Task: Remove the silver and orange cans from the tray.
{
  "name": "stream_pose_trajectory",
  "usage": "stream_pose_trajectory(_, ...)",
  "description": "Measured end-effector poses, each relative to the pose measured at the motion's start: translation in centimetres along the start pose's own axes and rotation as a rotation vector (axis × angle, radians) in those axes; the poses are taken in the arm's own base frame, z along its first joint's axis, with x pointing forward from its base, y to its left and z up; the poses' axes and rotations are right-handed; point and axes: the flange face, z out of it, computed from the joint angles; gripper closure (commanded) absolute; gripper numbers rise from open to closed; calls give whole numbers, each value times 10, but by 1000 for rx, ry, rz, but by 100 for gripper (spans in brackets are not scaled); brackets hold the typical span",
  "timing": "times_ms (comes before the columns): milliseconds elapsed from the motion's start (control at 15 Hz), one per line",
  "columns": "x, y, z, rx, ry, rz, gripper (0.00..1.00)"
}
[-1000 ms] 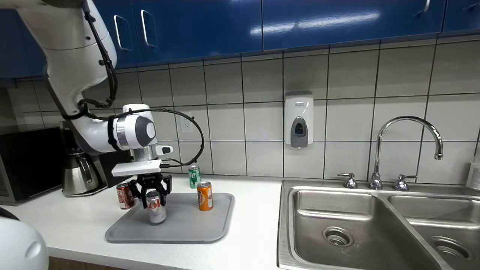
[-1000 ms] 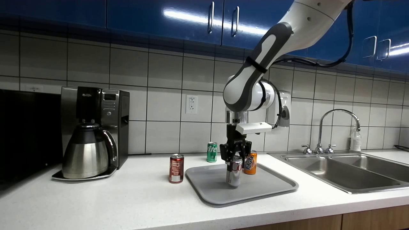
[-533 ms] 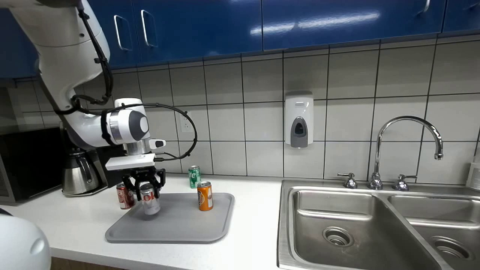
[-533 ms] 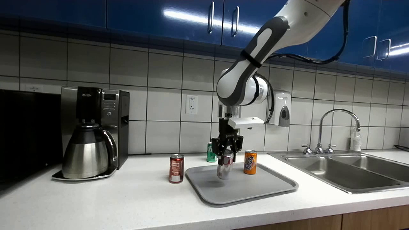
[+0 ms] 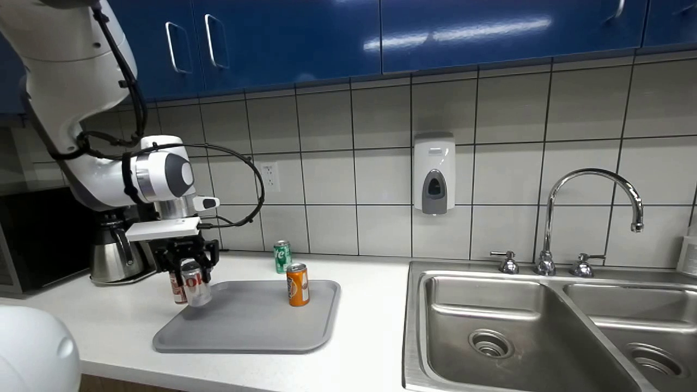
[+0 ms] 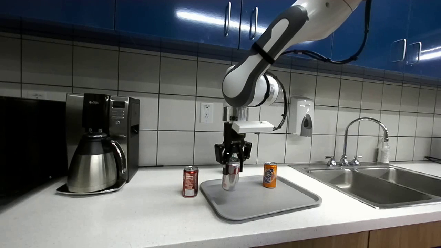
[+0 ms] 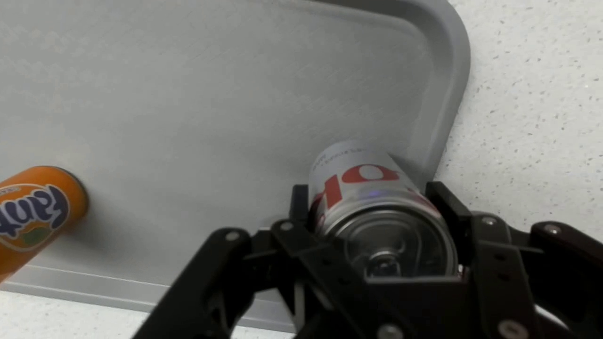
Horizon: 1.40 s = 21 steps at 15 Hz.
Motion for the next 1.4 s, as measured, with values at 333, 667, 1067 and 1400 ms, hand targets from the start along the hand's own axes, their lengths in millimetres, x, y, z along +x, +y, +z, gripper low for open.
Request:
stream_pose_trajectory(333, 2, -28, -10, -2, -14, 44, 62)
stream_pose_trajectory(667, 2, -62, -16, -3, -22, 75, 62)
stream_pose_trajectory(1067, 5, -107, -14, 2, -23, 81, 62)
stream_pose_trajectory(1400, 10, -131, -1, -17, -40, 81, 62)
